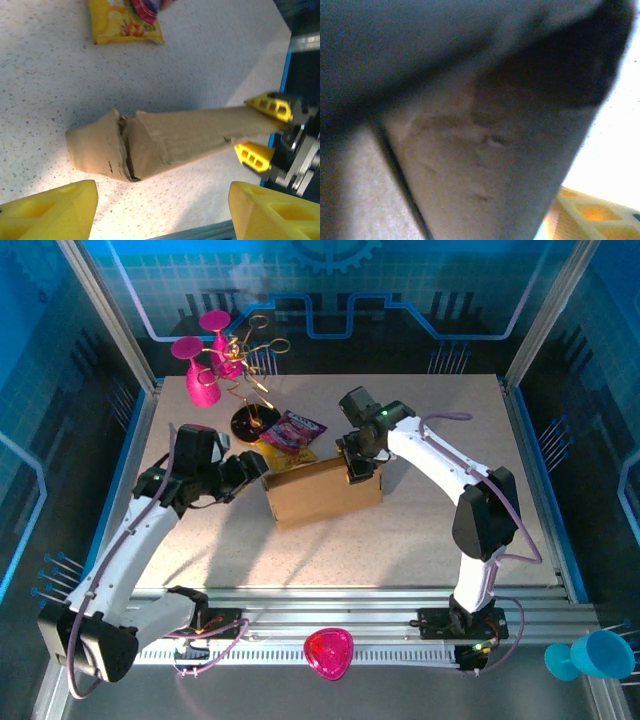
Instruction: Fold the paper box
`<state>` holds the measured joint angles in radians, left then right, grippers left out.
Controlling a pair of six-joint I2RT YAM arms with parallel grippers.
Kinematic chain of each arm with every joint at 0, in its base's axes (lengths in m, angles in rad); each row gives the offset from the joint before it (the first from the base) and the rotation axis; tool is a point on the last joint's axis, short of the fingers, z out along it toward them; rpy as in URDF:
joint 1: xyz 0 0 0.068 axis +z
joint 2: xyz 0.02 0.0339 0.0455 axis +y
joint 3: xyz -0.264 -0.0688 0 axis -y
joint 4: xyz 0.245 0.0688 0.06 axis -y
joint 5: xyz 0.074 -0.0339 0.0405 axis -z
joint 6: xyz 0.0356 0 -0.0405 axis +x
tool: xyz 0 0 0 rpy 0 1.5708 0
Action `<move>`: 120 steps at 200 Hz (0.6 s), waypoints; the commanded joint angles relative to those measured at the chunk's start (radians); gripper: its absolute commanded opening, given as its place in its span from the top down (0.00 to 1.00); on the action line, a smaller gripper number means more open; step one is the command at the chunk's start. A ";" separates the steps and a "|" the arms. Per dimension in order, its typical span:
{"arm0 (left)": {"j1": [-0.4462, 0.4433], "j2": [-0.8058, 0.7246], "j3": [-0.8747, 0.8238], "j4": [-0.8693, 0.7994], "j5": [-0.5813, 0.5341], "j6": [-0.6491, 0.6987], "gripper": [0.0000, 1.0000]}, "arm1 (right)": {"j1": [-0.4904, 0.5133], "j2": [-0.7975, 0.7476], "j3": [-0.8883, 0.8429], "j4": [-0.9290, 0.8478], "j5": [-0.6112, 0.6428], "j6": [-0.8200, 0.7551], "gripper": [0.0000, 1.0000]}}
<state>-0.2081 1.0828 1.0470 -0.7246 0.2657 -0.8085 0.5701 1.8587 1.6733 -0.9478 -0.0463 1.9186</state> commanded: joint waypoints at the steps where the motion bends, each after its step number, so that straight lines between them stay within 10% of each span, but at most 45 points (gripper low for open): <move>1: 0.036 0.013 -0.003 0.002 0.021 -0.218 0.30 | 0.012 0.027 -0.045 -0.009 -0.033 0.000 0.41; 46: 0.038 0.069 -0.092 0.205 0.110 -0.477 0.29 | 0.009 0.013 -0.063 0.009 -0.032 -0.002 0.41; 120: 0.029 0.049 -0.215 0.290 0.140 -0.537 0.39 | 0.008 0.009 -0.077 0.035 -0.040 -0.002 0.41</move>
<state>-0.1730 1.1591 0.8967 -0.5148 0.3668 -1.2865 0.5701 1.8400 1.6413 -0.9112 -0.0578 1.9179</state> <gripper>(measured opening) 0.625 0.592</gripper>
